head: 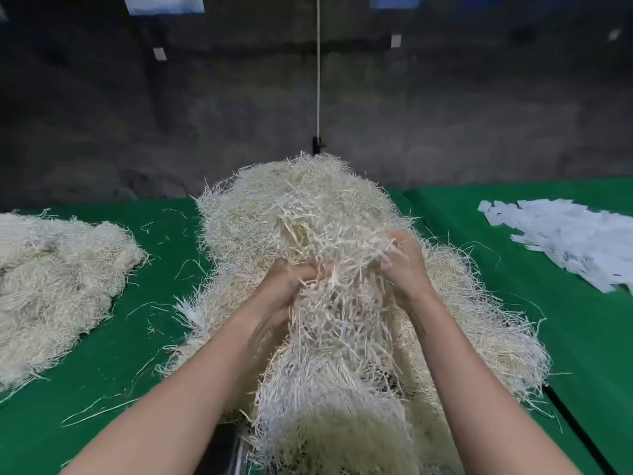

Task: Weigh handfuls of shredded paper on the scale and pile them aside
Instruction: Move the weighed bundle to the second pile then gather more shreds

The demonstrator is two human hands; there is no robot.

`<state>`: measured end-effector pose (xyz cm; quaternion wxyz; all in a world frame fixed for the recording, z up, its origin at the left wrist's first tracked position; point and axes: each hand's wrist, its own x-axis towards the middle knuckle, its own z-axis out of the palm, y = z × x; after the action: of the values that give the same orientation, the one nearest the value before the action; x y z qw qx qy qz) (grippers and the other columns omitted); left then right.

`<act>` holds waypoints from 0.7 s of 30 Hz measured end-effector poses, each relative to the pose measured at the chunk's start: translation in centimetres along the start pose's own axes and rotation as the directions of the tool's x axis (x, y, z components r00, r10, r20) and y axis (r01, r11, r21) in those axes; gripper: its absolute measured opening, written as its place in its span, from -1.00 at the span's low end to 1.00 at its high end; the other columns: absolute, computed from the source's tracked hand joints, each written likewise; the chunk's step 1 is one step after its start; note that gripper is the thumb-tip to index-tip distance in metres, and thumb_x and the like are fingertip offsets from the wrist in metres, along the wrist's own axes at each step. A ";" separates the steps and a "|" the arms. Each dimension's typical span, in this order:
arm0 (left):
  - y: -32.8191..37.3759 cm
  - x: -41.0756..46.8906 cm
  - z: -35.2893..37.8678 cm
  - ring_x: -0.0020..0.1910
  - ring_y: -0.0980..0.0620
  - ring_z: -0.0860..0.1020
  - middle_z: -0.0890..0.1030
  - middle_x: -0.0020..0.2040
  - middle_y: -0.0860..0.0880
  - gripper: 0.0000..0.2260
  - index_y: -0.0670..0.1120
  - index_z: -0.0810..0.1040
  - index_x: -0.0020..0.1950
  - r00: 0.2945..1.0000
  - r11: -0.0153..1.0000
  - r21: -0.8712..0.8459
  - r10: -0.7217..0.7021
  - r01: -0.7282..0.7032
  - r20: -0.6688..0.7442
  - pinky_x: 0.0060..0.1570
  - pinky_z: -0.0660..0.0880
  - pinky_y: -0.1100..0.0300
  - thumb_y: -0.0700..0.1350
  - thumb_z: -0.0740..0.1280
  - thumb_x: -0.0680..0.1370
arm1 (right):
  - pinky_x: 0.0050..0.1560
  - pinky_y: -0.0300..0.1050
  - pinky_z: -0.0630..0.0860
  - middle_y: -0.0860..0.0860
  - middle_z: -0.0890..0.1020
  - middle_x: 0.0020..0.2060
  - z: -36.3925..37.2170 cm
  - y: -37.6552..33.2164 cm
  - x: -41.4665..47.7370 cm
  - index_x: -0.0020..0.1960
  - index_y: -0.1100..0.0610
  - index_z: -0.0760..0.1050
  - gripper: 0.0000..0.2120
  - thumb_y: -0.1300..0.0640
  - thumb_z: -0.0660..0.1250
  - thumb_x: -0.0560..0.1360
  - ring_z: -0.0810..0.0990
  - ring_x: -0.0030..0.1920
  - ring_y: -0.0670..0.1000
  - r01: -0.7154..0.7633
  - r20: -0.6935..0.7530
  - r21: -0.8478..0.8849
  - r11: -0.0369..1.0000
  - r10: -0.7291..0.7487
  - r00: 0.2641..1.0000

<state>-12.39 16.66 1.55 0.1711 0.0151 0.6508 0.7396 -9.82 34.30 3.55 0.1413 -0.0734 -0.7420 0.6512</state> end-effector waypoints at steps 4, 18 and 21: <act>-0.2 -0.1 -0.7 0.19 0.14 0.50 0.68 -0.02 0.09 -0.43 -0.23 0.51 0.13 0.988 0.977 0.190 -0.115 0.093 0.106 0.15 0.39 0.25 0.00 0.53 0.22 | -0.23 -0.31 0.42 0.02 0.53 0.00 0.6 -1.9 1.0 -0.02 0.11 0.51 -0.80 0.37 0.24 0.47 0.49 -0.14 -0.04 0.043 -0.153 -0.069 0.997 -0.053 0.987; 1.9 0.0 1.6 -0.33 -0.15 0.62 0.63 -0.26 -0.19 -0.73 -0.16 0.48 -0.03 0.990 0.896 -0.437 -0.122 0.077 -0.076 -0.27 0.60 -0.07 -0.15 0.38 0.30 | 0.06 0.03 0.59 -0.07 0.60 -0.06 7.7 6.8 -5.7 0.13 -0.06 0.45 -0.62 0.00 0.45 0.35 0.61 -0.13 -0.07 0.004 0.279 -0.405 0.914 0.119 0.953; 3.2 0.4 1.5 -0.42 -0.10 0.61 0.63 -0.32 -0.16 -0.91 -0.15 0.45 -0.06 0.997 0.869 -0.494 -0.040 0.003 -0.065 -0.35 0.58 0.01 -0.20 0.30 0.46 | -0.29 -0.21 0.55 -0.06 0.57 -0.18 7.7 10.3 -4.1 0.23 0.11 0.41 -0.74 0.17 0.25 0.55 0.56 -0.34 -0.10 0.099 0.191 -0.670 0.736 0.043 0.981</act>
<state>-13.13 17.95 4.77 0.1536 -0.0631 0.4464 0.8793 -9.06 27.30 -7.90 0.0418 -0.0448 -0.9389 0.3387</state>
